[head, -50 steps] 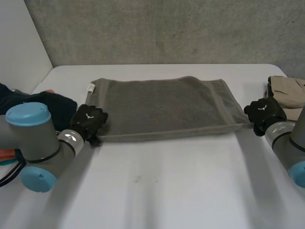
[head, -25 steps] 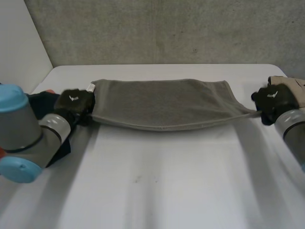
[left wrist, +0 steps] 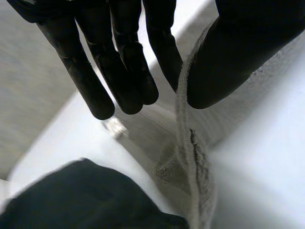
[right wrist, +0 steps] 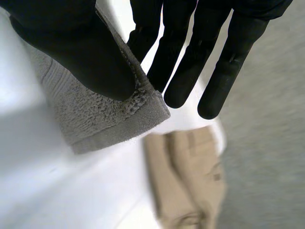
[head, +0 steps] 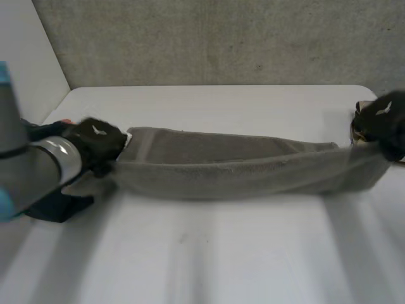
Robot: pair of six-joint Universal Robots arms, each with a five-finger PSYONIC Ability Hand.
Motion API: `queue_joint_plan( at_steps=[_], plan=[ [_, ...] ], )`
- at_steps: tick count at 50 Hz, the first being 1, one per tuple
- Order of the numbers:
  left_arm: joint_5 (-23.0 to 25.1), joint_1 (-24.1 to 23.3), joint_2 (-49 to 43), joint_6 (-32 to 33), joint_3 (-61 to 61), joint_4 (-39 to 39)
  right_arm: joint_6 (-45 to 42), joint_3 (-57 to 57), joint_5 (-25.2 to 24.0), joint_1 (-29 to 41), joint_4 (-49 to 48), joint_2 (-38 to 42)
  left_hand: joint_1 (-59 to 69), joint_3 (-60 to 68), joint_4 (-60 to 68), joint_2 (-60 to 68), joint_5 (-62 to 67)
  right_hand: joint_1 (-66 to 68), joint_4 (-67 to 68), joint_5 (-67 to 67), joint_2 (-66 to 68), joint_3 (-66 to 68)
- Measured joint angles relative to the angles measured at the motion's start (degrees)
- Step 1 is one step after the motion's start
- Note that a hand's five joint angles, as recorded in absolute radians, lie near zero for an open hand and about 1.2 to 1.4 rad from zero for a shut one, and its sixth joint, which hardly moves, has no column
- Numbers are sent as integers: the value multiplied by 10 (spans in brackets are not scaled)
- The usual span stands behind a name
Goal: Fold the laundry.
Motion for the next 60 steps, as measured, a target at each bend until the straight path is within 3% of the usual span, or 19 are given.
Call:
queue_joint_plan(
  at_steps=[10,14,20,25,28,34,43,51,60],
  plan=[
    [0,-22,-179,23,133,39,7,-56,53,11,-58,162,0,0,0,0,0,0,0,0,0,0],
    [0,-26,-254,41,282,117,47,-159,79,31,-159,220,0,0,0,1,0,0,0,0,0,0],
    [-2,-26,-291,53,451,278,135,-264,101,44,-351,214,0,1,0,1,0,0,0,0,0,0],
    [-3,-25,-280,26,506,382,173,-285,121,49,-479,172,0,1,0,1,0,0,0,0,0,0],
    [-2,-24,-266,7,509,405,177,-284,126,53,-506,156,0,1,0,1,0,0,0,0,0,0],
    [5,-20,-201,-56,419,409,176,-254,118,63,-485,134,0,1,0,1,0,0,0,0,0,0],
    [34,-19,-114,-70,179,400,174,-135,82,61,-428,132,0,1,0,1,0,0,0,0,3,0],
    [68,-13,-104,-62,0,398,177,2,56,54,-405,138,0,1,0,1,0,0,0,0,3,0],
    [89,5,-139,-36,-101,400,178,106,17,30,-405,140,-1,-2,-4,-4,-1,0,0,0,3,0]
  ],
)
